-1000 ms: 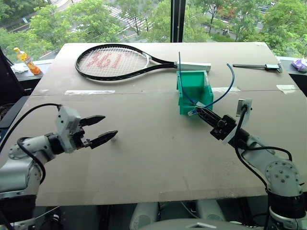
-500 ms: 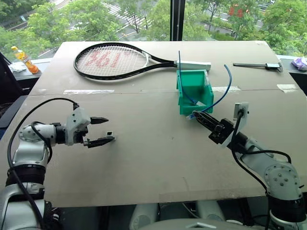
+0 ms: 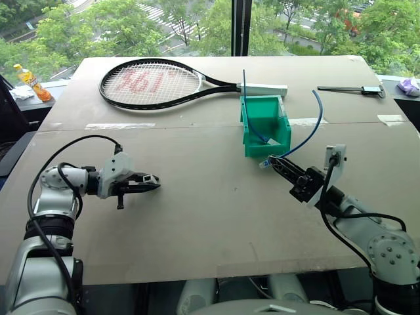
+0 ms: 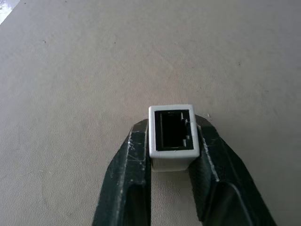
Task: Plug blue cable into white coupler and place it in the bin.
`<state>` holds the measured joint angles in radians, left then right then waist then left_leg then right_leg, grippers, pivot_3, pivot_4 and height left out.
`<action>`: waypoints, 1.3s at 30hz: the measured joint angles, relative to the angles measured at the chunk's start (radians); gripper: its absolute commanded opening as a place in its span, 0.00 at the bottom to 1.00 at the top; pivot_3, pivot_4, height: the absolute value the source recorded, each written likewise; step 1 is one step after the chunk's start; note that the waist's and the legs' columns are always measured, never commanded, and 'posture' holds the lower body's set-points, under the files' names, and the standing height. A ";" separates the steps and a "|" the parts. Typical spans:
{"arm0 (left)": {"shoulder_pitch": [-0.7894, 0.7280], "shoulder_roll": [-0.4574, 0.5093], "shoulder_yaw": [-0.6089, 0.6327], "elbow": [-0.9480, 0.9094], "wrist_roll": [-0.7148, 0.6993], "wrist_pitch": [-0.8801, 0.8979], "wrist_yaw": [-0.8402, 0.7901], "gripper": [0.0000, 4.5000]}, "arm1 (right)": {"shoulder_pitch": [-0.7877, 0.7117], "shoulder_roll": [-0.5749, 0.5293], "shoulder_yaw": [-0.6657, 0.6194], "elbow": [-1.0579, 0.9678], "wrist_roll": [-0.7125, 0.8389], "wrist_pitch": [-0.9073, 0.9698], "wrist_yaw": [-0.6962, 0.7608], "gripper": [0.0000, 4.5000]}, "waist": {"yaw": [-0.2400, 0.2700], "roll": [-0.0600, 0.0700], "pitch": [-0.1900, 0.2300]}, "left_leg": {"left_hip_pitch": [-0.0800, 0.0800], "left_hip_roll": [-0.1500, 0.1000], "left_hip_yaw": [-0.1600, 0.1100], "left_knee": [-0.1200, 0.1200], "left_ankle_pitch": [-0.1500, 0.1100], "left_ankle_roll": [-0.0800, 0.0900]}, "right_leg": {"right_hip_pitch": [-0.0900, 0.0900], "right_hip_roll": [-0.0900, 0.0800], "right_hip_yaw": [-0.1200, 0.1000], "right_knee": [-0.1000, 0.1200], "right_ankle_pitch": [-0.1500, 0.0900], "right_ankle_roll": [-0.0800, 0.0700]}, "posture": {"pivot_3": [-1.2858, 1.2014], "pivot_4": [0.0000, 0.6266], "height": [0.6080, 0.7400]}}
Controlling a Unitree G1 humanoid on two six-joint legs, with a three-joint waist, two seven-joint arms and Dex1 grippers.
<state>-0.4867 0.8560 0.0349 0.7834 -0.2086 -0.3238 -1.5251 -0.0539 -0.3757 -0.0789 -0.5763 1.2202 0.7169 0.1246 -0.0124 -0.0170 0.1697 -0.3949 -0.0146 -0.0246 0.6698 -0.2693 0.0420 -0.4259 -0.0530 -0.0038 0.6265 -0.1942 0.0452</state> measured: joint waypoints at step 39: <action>-0.240 -0.418 -0.475 -0.447 0.198 0.482 0.320 0.09 | -0.409 -0.273 0.365 0.296 -0.731 -0.154 0.641 0.00 | 0.021 0.000 0.000 | -0.002 -0.001 -0.001 0.007 0.000 0.001 | 0.002 0.003 0.001 0.001 0.001 0.001 | 0.52 0.24 1.00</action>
<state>-0.7265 0.4381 -0.4400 0.3368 -0.0111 0.1585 -1.2048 -0.4628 -0.6486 0.2860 -0.2801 0.4893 0.5634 0.7656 0.0084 -0.0173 0.1697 -0.3969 -0.0160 -0.0258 0.6769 -0.2695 0.0427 -0.4239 -0.0505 -0.0030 0.6271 -0.1935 0.0461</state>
